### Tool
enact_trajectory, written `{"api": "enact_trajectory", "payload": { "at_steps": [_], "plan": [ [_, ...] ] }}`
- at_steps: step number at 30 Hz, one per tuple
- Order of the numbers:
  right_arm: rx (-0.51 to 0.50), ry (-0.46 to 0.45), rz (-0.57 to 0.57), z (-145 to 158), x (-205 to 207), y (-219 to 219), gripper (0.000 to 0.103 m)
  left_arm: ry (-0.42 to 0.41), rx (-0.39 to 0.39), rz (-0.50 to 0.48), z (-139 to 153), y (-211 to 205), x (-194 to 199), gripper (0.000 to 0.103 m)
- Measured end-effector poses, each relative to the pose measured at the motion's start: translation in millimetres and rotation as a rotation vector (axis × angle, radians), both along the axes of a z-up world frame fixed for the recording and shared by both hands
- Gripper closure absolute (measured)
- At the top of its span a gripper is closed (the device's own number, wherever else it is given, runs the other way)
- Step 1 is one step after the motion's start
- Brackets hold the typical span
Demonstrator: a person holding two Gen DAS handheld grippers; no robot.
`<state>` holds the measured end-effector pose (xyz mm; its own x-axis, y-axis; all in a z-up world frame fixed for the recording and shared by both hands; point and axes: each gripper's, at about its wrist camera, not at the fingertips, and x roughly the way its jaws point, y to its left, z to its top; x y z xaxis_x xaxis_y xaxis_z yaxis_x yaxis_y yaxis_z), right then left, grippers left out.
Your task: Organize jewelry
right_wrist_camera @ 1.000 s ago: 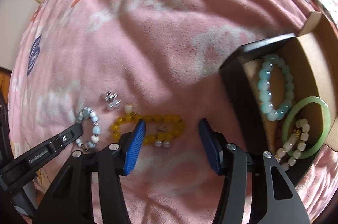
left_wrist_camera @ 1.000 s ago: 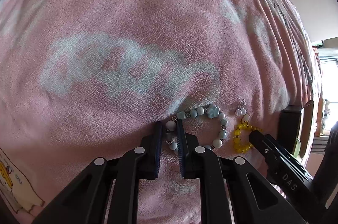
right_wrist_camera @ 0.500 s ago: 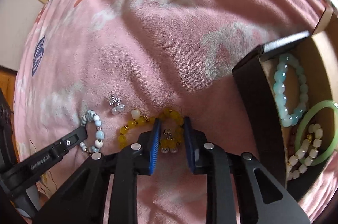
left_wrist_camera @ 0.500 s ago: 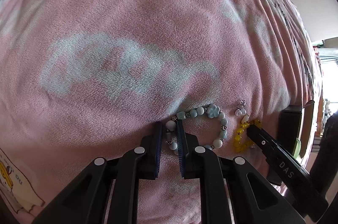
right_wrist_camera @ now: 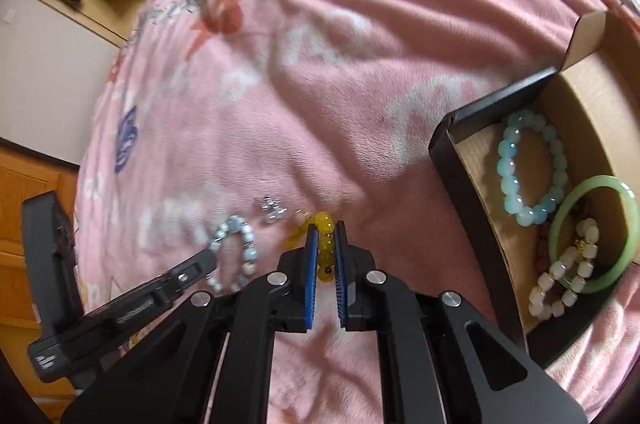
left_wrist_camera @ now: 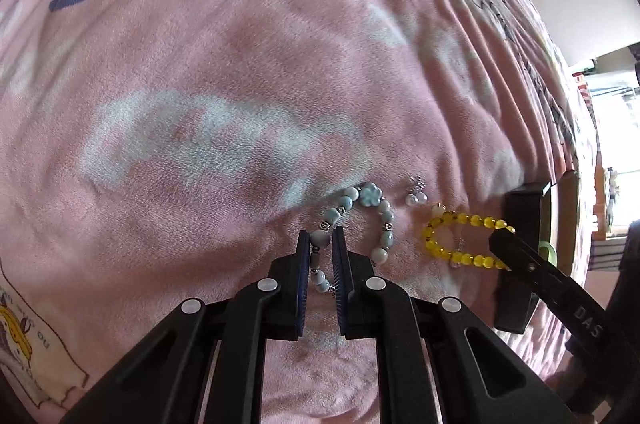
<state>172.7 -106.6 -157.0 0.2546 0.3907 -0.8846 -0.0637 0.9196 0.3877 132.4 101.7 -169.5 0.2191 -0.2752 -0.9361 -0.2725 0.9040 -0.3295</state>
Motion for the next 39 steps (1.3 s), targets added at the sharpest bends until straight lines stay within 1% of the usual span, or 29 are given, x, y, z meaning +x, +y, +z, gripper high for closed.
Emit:
{"api": "enact_trajectory", "payload": {
  "at_steps": [5,10,15,20,22,23,24,25,26,27,28,29,32,33,36,37,38,39],
  "plan": [
    [0.007,-0.049,-0.001,30,-23,-16,0.094,-0.025,0.000,-0.014,9,-6,-6,0.091],
    [0.018,-0.090,-0.025,57,-41,-33,0.094,-0.081,-0.001,-0.054,26,-18,-8,0.091],
    [0.029,-0.121,-0.043,73,-58,-48,0.094,-0.133,-0.001,-0.099,41,-30,-11,0.091],
    [0.016,-0.149,-0.050,84,-76,-61,0.094,-0.164,0.001,-0.122,49,-39,-11,0.091],
    [0.020,-0.149,-0.047,86,-81,-63,0.094,-0.173,0.016,-0.128,52,-36,-12,0.091],
    [0.021,-0.149,-0.045,87,-83,-64,0.094,-0.169,0.034,-0.124,52,-34,-12,0.091],
    [0.020,-0.150,-0.042,87,-85,-65,0.094,-0.158,0.069,-0.112,49,-30,-11,0.091],
    [0.019,-0.149,-0.034,88,-86,-64,0.094,-0.148,0.095,-0.102,47,-28,-9,0.088],
    [0.019,-0.151,-0.029,89,-88,-64,0.094,-0.133,0.122,-0.092,43,-24,-8,0.076],
    [0.018,-0.154,-0.026,89,-89,-64,0.094,-0.118,0.141,-0.087,37,-21,-6,0.067],
    [0.016,-0.156,-0.023,89,-89,-63,0.094,-0.113,0.143,-0.087,35,-19,-6,0.048],
    [0.014,-0.158,-0.021,88,-90,-62,0.094,-0.115,0.147,-0.089,33,-19,-5,0.039],
    [0.016,-0.156,-0.015,87,-91,-62,0.094,-0.118,0.181,-0.116,30,-26,-3,0.039],
    [0.016,-0.155,-0.015,87,-91,-62,0.094,-0.117,0.176,-0.132,27,-29,-1,0.039],
    [0.018,-0.153,-0.019,87,-91,-62,0.094,-0.060,0.175,-0.173,5,-37,5,0.039],
    [0.020,-0.153,-0.020,87,-91,-63,0.094,-0.034,0.175,-0.180,-3,-38,8,0.044],
    [0.021,-0.153,-0.021,87,-91,-63,0.094,-0.007,0.166,-0.182,-10,-39,10,0.055],
    [0.021,-0.153,-0.022,87,-91,-63,0.094,0.013,0.136,-0.178,-17,-38,12,0.056]
  ]
}}
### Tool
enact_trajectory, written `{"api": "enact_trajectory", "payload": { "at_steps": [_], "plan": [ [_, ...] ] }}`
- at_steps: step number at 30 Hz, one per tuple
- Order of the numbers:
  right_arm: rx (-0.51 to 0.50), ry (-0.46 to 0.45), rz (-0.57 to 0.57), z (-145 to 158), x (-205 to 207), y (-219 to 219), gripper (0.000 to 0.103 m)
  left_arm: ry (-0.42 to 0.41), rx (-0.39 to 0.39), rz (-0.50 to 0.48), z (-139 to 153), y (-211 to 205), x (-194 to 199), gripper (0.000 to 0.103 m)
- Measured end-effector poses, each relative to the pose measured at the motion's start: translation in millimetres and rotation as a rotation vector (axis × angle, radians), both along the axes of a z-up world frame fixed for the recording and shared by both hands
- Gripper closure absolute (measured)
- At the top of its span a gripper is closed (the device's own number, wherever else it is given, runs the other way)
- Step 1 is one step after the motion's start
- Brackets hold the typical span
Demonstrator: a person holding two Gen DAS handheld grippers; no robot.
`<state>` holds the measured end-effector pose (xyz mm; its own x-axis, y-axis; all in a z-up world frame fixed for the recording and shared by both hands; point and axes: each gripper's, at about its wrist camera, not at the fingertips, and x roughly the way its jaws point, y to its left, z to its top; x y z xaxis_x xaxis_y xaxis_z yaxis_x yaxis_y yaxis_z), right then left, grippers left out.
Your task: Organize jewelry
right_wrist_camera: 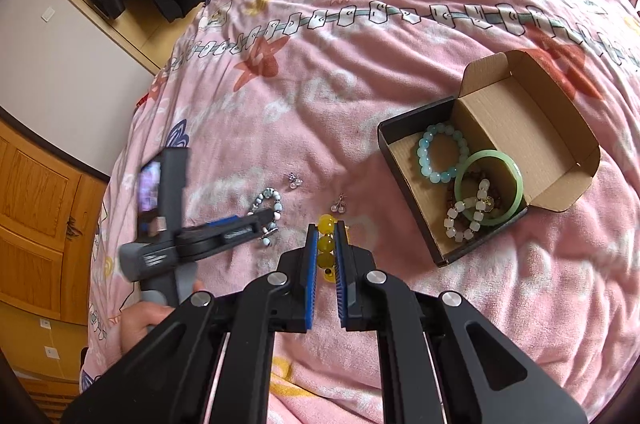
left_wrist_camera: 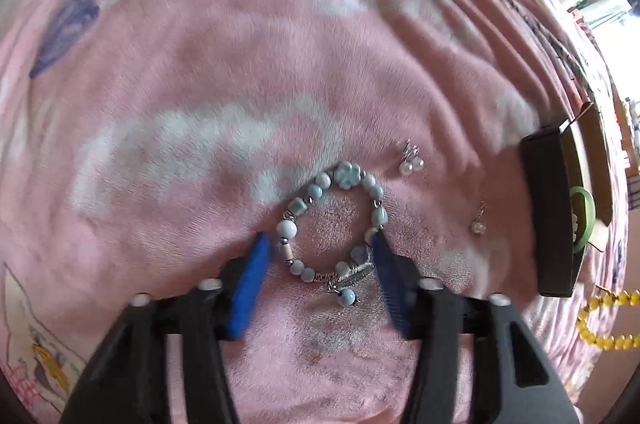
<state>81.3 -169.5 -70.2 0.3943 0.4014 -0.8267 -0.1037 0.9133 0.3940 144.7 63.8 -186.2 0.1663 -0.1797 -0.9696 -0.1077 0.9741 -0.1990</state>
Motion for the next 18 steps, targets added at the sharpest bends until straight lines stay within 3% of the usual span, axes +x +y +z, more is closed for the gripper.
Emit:
{"api": "enact_trajectory", "payload": {
  "at_steps": [1,3,4,18],
  "plan": [
    [0.000,0.000,-0.001,0,0,0,0.094,0.010,-0.030,0.011,-4,2,2,0.060],
    [0.003,0.003,-0.002,0,-1,-1,0.094,0.008,-0.048,0.017,-4,5,3,0.079],
    [0.003,0.002,-0.004,0,-1,-1,0.094,0.009,-0.050,0.018,-3,5,2,0.093],
    [0.009,-0.015,-0.027,8,-11,-14,0.094,-0.109,-0.083,0.018,39,10,-17,0.093]
  ]
}}
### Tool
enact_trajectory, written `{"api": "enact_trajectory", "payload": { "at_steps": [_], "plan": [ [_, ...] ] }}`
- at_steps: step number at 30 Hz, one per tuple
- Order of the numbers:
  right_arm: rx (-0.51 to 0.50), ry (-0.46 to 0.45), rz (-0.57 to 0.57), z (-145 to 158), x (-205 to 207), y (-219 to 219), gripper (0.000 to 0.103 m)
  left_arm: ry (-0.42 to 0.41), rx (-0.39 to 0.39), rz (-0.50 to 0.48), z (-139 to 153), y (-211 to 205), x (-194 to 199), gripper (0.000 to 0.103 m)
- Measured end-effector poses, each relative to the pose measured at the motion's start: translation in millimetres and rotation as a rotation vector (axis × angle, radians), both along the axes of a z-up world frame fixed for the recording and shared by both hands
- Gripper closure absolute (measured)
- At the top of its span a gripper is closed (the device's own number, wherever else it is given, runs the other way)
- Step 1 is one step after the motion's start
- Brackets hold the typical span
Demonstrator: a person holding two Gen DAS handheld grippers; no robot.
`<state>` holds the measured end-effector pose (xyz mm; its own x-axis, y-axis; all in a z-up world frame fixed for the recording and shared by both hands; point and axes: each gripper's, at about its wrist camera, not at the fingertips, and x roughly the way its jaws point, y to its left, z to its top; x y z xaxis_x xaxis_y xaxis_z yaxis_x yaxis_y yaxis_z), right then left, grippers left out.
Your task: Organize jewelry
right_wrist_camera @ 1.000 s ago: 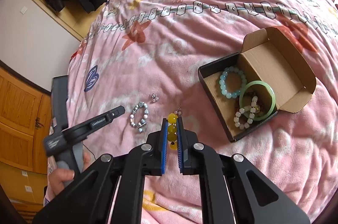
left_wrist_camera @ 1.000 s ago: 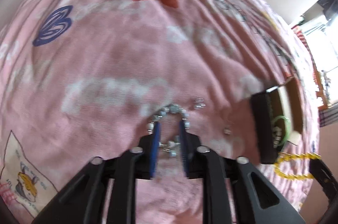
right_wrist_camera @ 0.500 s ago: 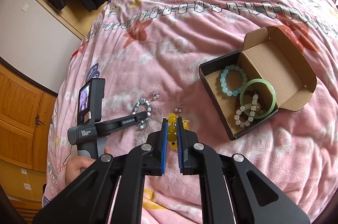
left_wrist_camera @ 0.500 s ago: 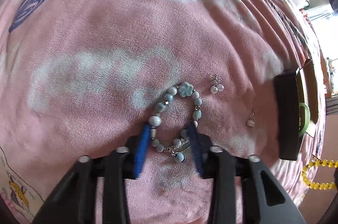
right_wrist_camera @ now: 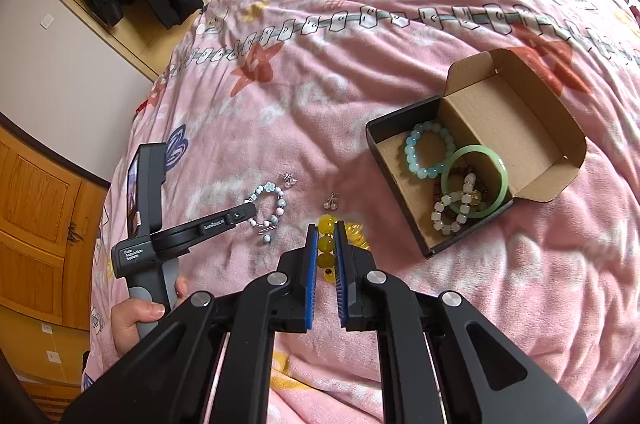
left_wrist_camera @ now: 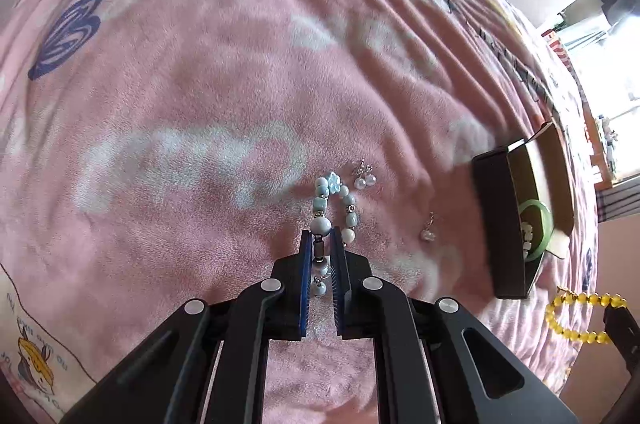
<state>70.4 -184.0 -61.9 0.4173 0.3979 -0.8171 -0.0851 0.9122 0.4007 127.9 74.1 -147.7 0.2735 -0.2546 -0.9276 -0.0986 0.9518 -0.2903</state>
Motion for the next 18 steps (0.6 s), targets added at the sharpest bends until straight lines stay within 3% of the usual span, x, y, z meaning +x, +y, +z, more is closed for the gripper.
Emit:
{"api": "enact_trajectory", "payload": {
  "at_steps": [9,18],
  "plan": [
    [-0.006,-0.019,0.000,7,-6,-4,0.094,-0.063,0.016,-0.017,22,-9,-9,0.093],
    [0.006,-0.022,-0.014,7,-14,-18,0.094,-0.157,0.081,-0.069,57,-32,-21,0.093]
  ]
}}
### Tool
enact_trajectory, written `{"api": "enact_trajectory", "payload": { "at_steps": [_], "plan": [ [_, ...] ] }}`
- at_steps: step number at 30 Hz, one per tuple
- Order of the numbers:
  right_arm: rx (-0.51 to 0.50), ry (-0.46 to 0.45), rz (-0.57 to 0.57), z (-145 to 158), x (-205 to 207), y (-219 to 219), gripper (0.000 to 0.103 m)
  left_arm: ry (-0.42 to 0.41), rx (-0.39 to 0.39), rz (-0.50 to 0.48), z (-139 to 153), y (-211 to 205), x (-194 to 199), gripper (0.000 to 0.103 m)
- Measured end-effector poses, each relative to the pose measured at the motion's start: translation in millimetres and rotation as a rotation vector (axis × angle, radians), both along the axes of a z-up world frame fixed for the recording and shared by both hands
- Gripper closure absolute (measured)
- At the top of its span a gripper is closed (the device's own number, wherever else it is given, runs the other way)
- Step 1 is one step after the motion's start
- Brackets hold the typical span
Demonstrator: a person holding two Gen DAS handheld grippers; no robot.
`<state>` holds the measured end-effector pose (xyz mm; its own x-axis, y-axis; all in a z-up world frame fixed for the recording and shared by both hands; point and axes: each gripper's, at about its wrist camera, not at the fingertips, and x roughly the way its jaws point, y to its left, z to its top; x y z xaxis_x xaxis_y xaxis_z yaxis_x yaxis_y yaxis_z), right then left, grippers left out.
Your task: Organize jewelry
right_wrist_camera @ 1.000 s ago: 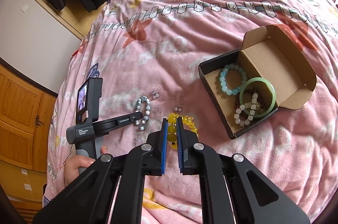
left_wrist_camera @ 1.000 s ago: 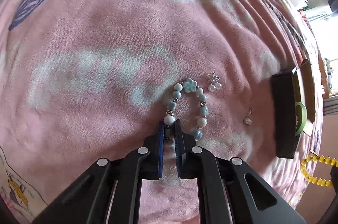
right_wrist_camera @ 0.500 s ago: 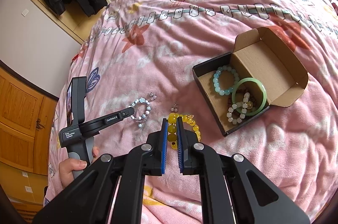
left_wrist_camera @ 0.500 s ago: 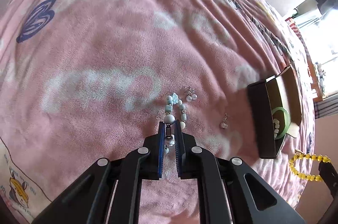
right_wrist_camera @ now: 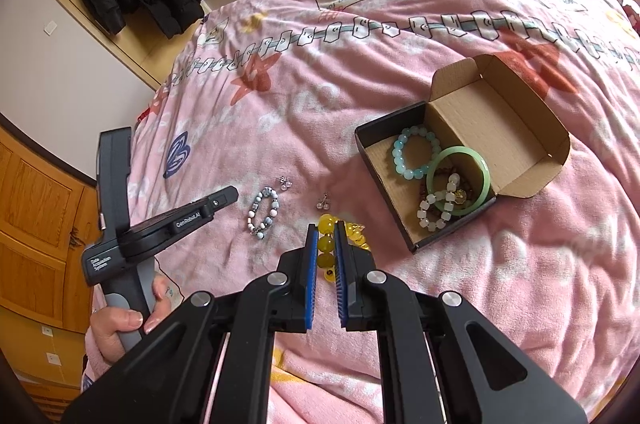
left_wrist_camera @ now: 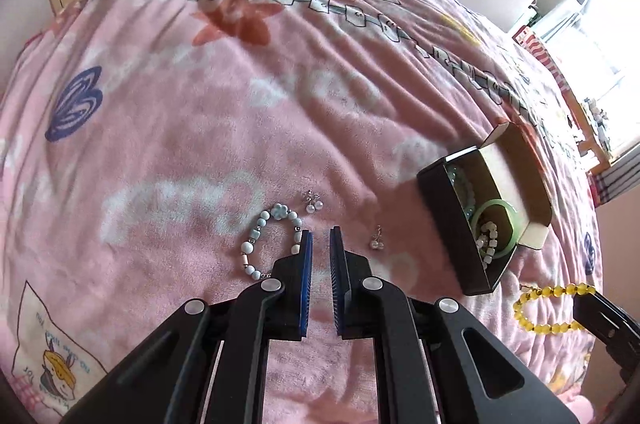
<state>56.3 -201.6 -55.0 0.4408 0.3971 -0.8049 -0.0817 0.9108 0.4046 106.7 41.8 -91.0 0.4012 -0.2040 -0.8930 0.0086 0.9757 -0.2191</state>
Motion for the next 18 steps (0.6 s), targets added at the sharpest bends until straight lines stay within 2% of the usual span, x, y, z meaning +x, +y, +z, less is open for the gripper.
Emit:
{"api": "enact_trajectory", "payload": {
  "at_steps": [3,4,5,6,7,8,9,11,13,16,18],
  "plan": [
    [-0.003,0.002,0.005,-1,-2,-2,0.094,-0.016,0.049,0.057,-4,8,4,0.092],
    [-0.002,0.003,0.007,-2,-3,-3,0.094,-0.009,0.070,0.122,-9,19,6,0.080],
    [-0.001,0.005,0.007,-3,-3,-4,0.094,-0.012,0.047,0.155,-13,28,7,0.057],
    [0.000,0.006,0.007,-4,-4,-4,0.094,-0.025,-0.024,0.178,-18,41,8,0.043],
    [0.003,0.009,0.007,-6,-4,-4,0.094,-0.031,-0.069,0.198,-22,48,8,0.022],
    [0.007,0.012,0.006,-8,-4,-4,0.094,-0.028,-0.074,0.215,-26,54,8,0.019],
    [0.011,0.017,0.004,-10,-3,-4,0.094,-0.026,-0.032,0.221,-29,57,10,0.019],
    [0.016,0.023,0.007,-13,-3,-3,0.094,-0.034,0.047,0.180,-33,51,12,0.019],
    [0.020,0.026,0.012,-14,-3,-1,0.094,0.005,0.090,0.127,-42,41,13,0.019],
    [0.022,0.025,0.019,-15,-3,1,0.094,0.072,0.047,0.071,-57,35,19,0.019],
    [0.028,0.024,0.022,-16,-4,1,0.094,0.108,-0.044,0.087,-67,42,22,0.024]
  ]
}}
